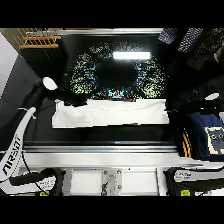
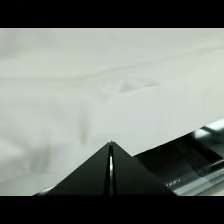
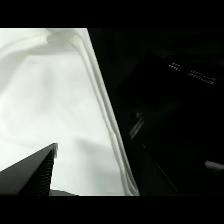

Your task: Fold the clothes and pants, and hang the long-sleeved shirts on hangers.

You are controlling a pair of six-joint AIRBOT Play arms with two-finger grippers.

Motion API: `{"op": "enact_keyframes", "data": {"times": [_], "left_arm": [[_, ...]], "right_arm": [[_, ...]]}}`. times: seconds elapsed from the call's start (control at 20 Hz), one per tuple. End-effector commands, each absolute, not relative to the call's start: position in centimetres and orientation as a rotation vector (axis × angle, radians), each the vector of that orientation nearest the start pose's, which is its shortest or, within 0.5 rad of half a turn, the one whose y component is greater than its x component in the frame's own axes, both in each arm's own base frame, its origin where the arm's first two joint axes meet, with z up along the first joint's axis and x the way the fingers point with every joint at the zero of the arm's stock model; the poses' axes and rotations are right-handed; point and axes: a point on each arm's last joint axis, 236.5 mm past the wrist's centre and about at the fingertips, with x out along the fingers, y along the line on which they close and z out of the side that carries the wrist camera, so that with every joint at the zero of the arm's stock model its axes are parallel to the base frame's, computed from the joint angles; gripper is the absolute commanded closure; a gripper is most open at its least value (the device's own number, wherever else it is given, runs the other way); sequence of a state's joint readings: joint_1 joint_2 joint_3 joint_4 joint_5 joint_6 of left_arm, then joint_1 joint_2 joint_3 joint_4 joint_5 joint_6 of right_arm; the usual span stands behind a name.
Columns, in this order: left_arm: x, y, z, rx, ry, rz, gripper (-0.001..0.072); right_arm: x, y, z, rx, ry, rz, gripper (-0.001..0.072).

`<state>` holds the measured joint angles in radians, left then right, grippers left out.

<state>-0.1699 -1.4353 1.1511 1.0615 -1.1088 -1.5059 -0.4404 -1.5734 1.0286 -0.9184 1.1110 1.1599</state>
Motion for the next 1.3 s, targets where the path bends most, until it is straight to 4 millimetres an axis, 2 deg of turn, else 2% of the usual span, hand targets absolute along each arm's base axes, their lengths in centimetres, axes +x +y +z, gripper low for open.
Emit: {"op": "enact_keyframes", "data": {"times": [0.0, 0.1, 0.15, 0.25, 0.3, 0.35, 0.45, 0.55, 0.65, 0.75, 0.85, 1.05, 1.25], "left_arm": [[35.3, -20.6, -4.2, -0.292, 1.422, -0.470, 0.0701], [35.0, -22.1, -4.9, -0.268, 1.422, -0.492, 0.0701], [34.9, -22.7, -5.2, -0.259, 1.422, -0.500, 0.0701], [34.6, -23.6, -5.8, -0.245, 1.425, -0.512, 0.0701], [34.6, -24.0, -6.1, -0.240, 1.426, -0.516, 0.0701], [34.5, -24.3, -6.4, -0.234, 1.427, -0.519, 0.0700], [34.6, -24.9, -6.9, -0.230, 1.419, -0.520, 0.0701], [34.7, -25.2, -7.4, -0.228, 1.416, -0.519, 0.0701], [34.9, -25.5, -7.9, -0.266, 1.426, -0.501, 0.0701], [35.4, -26.5, -8.2, -0.335, 1.421, -0.498, 0.0701], [36.0, -28.2, -8.5, -0.359, 1.431, -0.521, 0.0701], [37.8, -33.1, -8.8, -0.312, 1.413, -0.608, 0.0701], [37.9, -37.4, -9.6, -0.261, 1.420, -0.688, 0.0701]], "right_arm": [[38.1, -1.3, -10.9, 0.767, 1.341, 0.225, 0.0139], [38.0, 0.1, -11.4, 0.760, 1.364, 0.251, 0.0140], [37.9, 0.8, -11.7, 0.753, 1.380, 0.265, 0.0165], [37.8, 2.1, -12.1, 0.737, 1.403, 0.290, 0.0432], [37.7, 2.6, -12.2, 0.728, 1.411, 0.300, 0.0493], [37.7, 2.9, -12.1, 0.718, 1.412, 0.309, 0.0495], [37.7, 2.9, -11.8, 0.709, 1.406, 0.311, 0.0704], [37.7, 1.8, -10.6, 0.692, 1.396, 0.282, 0.0704], [37.1, -0.2, -8.7, 0.628, 1.416, 0.233, 0.0704], [36.1, -1.9, -6.0, 0.513, 1.456, 0.207, 0.0704], [35.8, -2.7, -2.7, 0.438, 1.471, 0.196, 0.0704], [36.6, -0.9, 4.0, 0.364, 1.425, 0.240, 0.0705], [37.2, 3.1, 9.4, 0.260, 1.377, 0.329, 0.0704]]}}
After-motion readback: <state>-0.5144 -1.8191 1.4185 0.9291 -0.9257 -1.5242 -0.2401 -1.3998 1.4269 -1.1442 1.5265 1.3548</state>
